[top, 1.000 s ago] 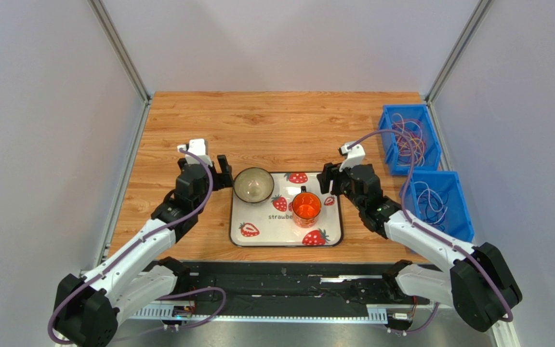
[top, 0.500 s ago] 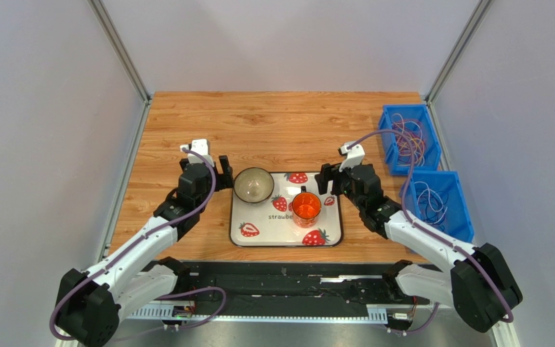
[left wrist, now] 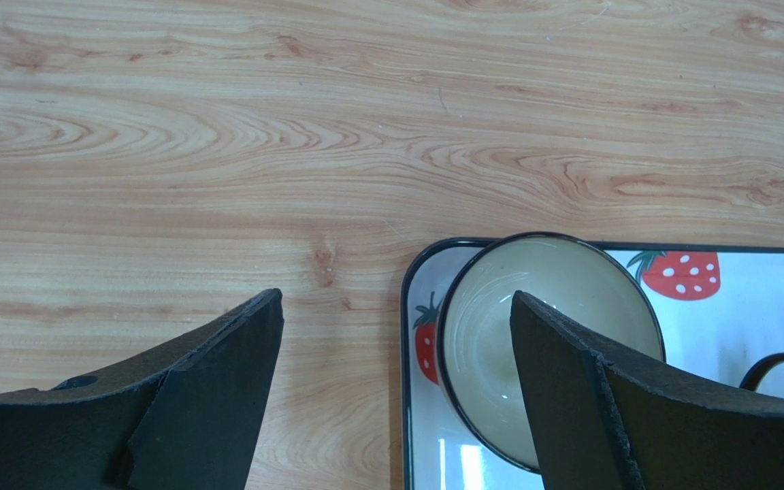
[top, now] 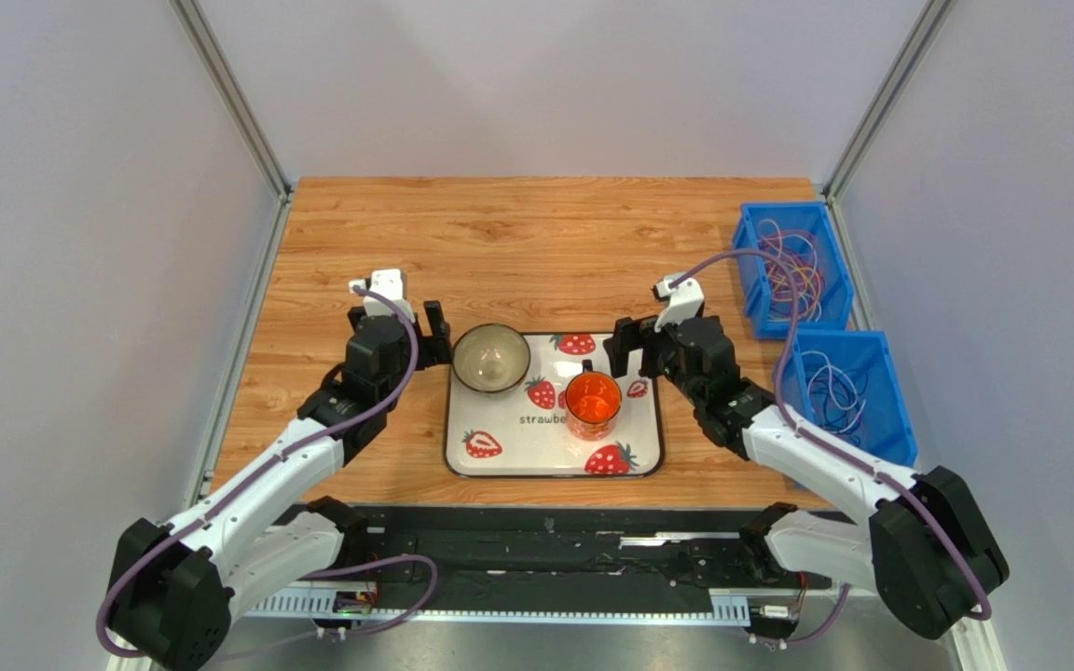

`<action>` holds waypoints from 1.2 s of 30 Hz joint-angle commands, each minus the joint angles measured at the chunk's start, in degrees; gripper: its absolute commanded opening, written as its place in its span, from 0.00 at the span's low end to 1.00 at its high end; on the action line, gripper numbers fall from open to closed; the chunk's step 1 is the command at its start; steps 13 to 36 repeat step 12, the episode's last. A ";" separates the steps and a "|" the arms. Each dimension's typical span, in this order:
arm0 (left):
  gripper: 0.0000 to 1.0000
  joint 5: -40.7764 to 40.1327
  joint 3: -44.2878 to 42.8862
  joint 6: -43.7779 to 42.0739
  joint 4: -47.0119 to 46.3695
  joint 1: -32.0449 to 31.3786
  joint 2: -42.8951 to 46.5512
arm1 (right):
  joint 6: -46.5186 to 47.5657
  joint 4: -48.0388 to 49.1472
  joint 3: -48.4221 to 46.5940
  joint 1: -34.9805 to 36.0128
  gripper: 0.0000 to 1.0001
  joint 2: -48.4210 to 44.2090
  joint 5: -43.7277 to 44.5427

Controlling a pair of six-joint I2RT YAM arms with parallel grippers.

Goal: Untangle the cables
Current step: Reset both arms

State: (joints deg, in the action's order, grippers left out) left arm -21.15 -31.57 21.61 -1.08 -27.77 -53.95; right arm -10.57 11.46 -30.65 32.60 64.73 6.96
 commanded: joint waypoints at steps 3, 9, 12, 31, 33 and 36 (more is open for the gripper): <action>0.90 -0.12 -2.18 -0.60 -1.11 -0.35 0.16 | 0.55 1.63 -2.83 0.36 1.00 0.40 -0.02; 0.90 -0.21 -2.00 -0.51 -1.12 -0.27 0.25 | 0.55 1.37 -3.18 0.36 1.00 0.92 -0.11; 0.90 -0.21 -2.00 -0.51 -1.12 -0.35 0.34 | 0.72 0.23 -4.67 0.27 1.00 2.59 -0.46; 0.90 -0.21 -2.00 -0.51 -1.12 -0.35 0.34 | 0.72 0.23 -4.67 0.27 1.00 2.59 -0.46; 0.90 -0.21 -2.00 -0.51 -1.12 -0.35 0.34 | 0.72 0.23 -4.67 0.27 1.00 2.59 -0.46; 0.90 -0.21 -2.00 -0.51 -1.12 -0.35 0.34 | 0.72 0.23 -4.67 0.27 1.00 2.59 -0.46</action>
